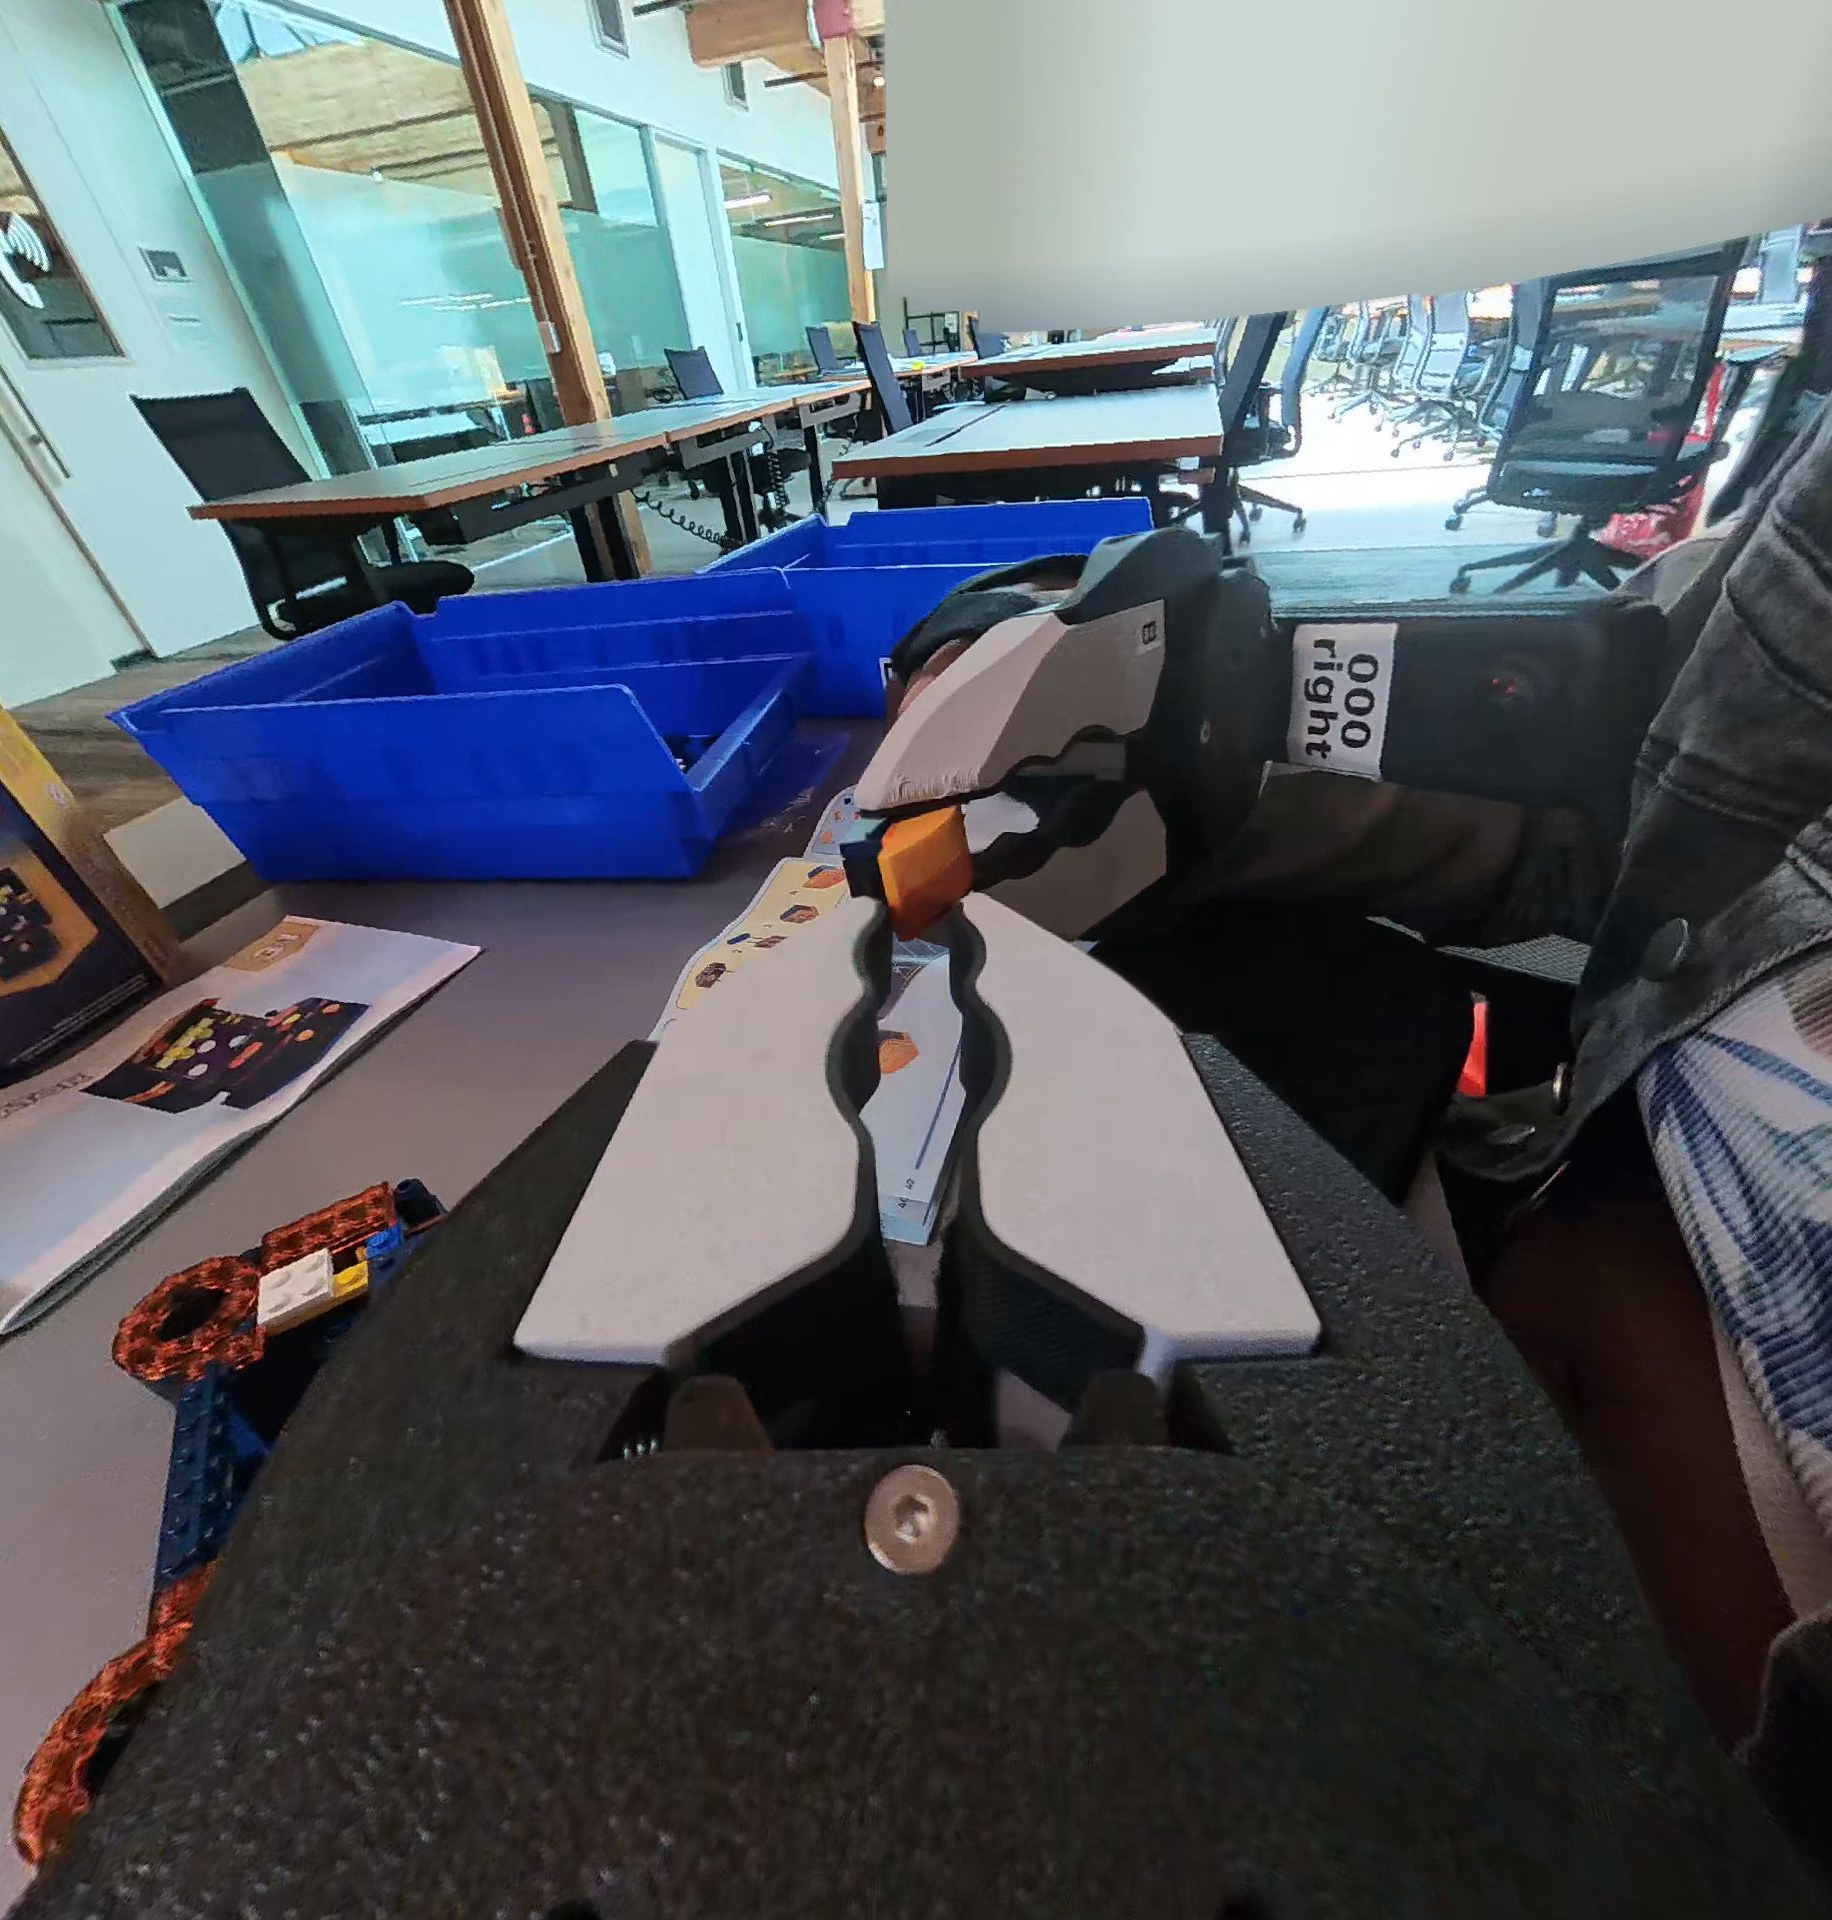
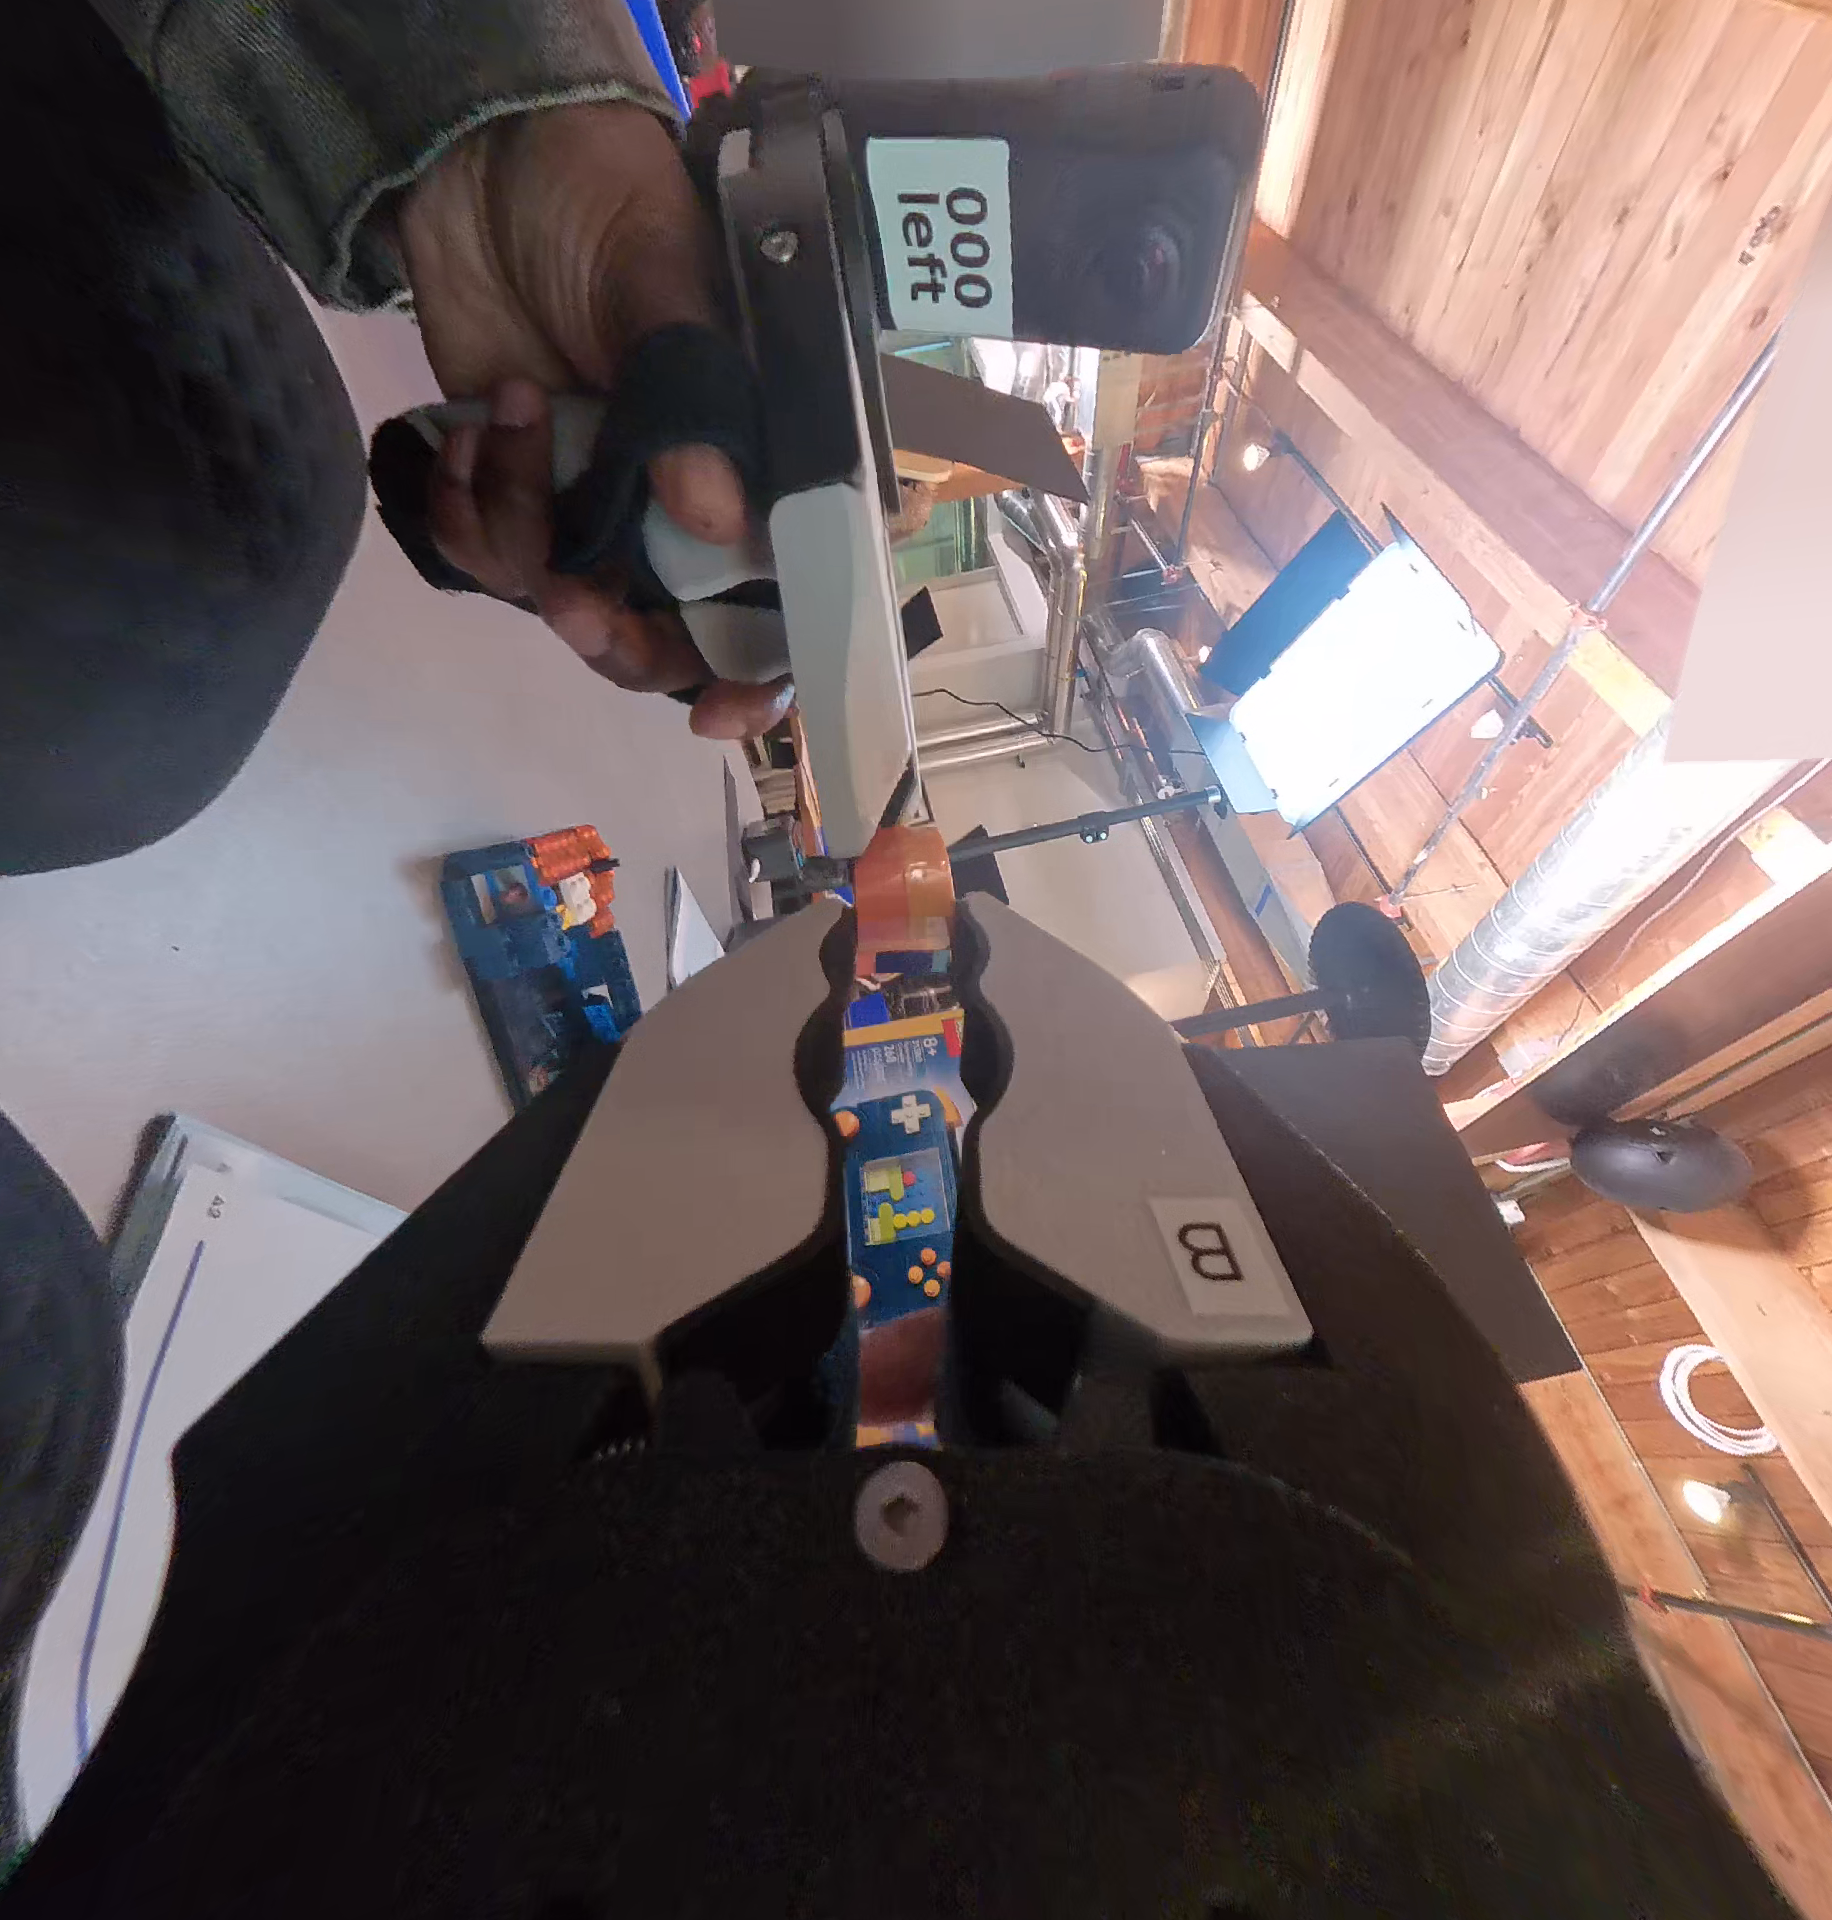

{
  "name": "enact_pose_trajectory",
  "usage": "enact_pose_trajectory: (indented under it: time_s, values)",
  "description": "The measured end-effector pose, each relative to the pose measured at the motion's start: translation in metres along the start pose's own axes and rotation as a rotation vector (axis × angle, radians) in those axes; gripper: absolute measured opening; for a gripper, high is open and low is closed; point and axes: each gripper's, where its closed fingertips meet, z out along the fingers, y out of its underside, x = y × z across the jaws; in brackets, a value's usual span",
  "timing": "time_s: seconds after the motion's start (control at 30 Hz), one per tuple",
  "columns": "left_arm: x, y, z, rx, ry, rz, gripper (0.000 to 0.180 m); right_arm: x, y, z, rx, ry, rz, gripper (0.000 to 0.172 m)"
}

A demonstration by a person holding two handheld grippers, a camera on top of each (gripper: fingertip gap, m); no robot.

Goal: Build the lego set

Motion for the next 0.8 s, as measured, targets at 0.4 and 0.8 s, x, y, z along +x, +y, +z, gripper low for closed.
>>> enact_pose_trajectory:
  time_s: [0.4, 0.8]
  values:
    - [0.009, 0.011, -0.014, -0.033, 0.041, -0.006, 0.007, -0.017, -0.014, 0.005, 0.044, -0.068, -0.07, 0.016]
    - [-0.017, 0.012, -0.031, 0.005, -0.306, 0.243, 0.005, -0.017, -0.009, 0.017, 0.175, -0.389, 1.137, 0.029]
